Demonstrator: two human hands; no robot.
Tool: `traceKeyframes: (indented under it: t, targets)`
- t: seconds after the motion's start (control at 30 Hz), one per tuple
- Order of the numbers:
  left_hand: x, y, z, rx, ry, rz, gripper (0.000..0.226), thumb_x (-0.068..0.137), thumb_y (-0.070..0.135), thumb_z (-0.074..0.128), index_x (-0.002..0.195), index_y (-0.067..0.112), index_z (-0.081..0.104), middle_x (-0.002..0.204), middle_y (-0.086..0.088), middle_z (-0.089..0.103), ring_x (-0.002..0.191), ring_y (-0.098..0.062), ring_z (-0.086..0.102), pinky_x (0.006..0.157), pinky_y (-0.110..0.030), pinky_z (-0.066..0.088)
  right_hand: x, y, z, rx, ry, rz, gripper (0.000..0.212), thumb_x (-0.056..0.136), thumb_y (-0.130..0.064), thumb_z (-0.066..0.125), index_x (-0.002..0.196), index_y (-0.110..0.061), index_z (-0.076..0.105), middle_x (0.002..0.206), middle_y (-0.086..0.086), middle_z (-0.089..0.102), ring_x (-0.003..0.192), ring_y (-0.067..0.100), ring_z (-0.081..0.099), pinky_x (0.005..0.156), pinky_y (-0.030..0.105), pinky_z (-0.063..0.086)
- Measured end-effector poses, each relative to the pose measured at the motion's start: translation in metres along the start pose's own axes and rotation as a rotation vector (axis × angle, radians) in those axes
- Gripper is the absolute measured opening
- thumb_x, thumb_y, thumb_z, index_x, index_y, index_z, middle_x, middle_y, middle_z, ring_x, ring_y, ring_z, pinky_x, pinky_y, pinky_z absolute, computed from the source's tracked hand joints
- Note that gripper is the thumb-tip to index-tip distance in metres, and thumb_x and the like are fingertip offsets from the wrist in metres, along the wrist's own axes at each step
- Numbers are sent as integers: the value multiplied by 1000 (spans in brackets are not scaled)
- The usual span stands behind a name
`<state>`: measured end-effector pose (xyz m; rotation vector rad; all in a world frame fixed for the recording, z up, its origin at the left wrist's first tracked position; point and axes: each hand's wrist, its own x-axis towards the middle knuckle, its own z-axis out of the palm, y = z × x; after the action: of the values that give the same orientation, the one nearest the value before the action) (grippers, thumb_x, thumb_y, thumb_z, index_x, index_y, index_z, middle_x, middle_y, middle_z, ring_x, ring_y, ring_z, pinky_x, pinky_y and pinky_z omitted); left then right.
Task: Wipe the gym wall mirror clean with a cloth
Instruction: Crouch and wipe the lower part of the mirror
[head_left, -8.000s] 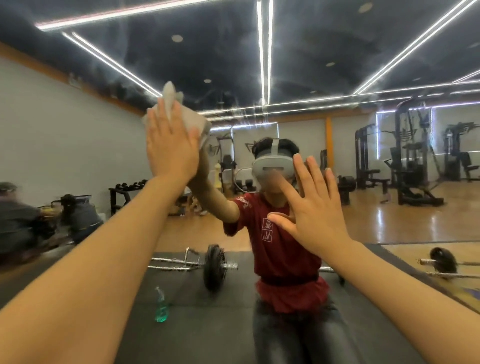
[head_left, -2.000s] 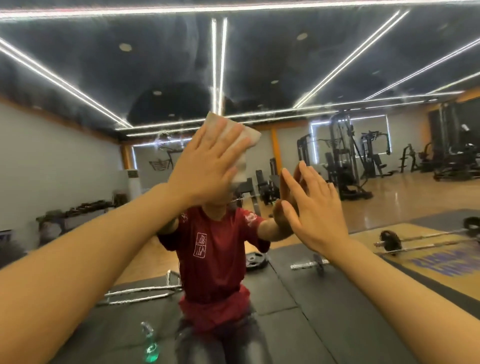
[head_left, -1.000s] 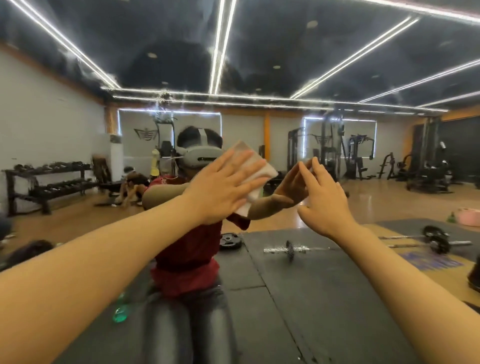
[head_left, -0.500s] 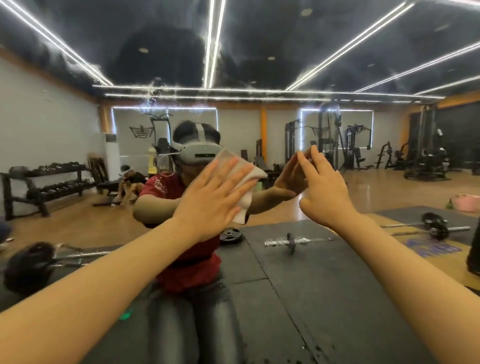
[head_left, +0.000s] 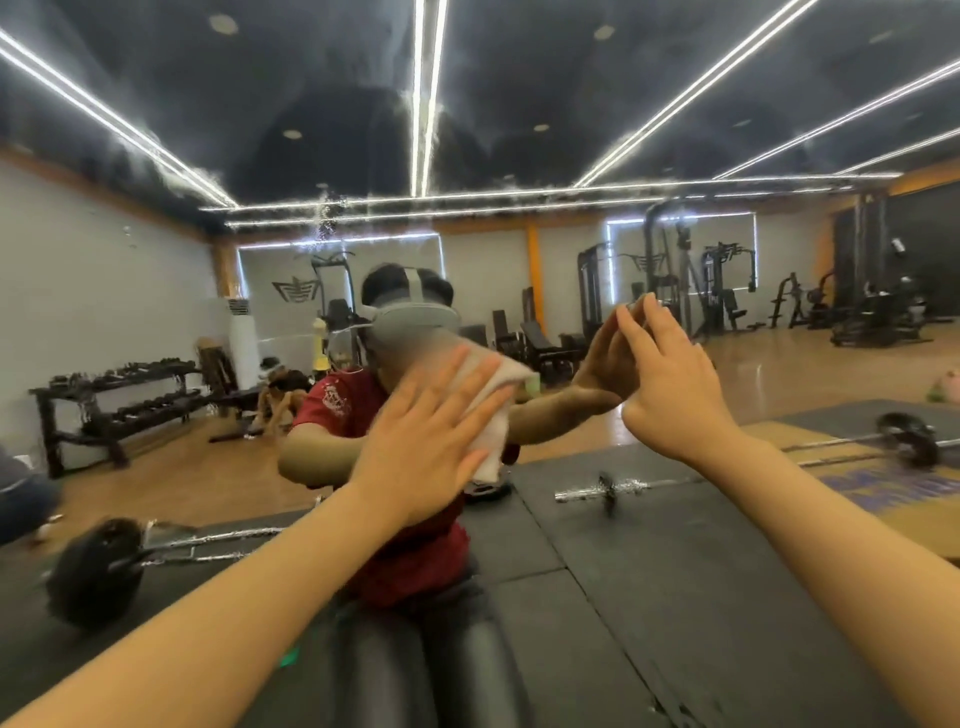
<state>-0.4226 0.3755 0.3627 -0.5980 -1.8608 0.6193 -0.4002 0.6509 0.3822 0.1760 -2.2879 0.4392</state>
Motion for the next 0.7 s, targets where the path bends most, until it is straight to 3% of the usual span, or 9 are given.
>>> traceKeyframes:
  t: [0.13,0.37,0.47,0.57,0.7]
  targets:
    - [-39,-16,6,9,42,-4,67,97,47,33,157,22,18,165,-9,10,151,-35,5,121,-54,11,-1,-2,1,0,3,1,100,80,-7,65,158,-27,5,165,1,-8,151,21,-8,121,54,11]
    - [59,-24,-9,-17,50,-216,70,96,53,17,158,26,0,165,-8,-4,151,-35,-6,121,-54,5,1,0,-3,-32,-12,-2,96,82,-10,63,157,-29,7,165,1,-7,152,22,-5,121,55,12]
    - [58,-22,-9,-13,54,-202,68,99,52,19,158,26,0,165,-8,-5,151,-35,-6,121,-54,4,-1,-2,3,-4,51,-44,90,86,-31,67,157,-31,10,165,5,-4,152,25,-2,120,57,13]
    - [38,-22,-6,14,50,-121,66,99,52,20,158,26,3,165,-9,-4,151,-35,-6,121,-54,4,-15,-21,25,27,109,-125,101,80,-62,66,154,-39,3,165,5,-10,151,24,-10,120,52,6]
    - [-9,-48,-5,62,12,-27,66,98,52,22,158,26,12,165,-9,4,151,-36,2,121,-53,8,-21,-49,52,1,94,-122,111,64,-88,40,156,-39,0,163,7,-17,150,28,-16,117,58,6]
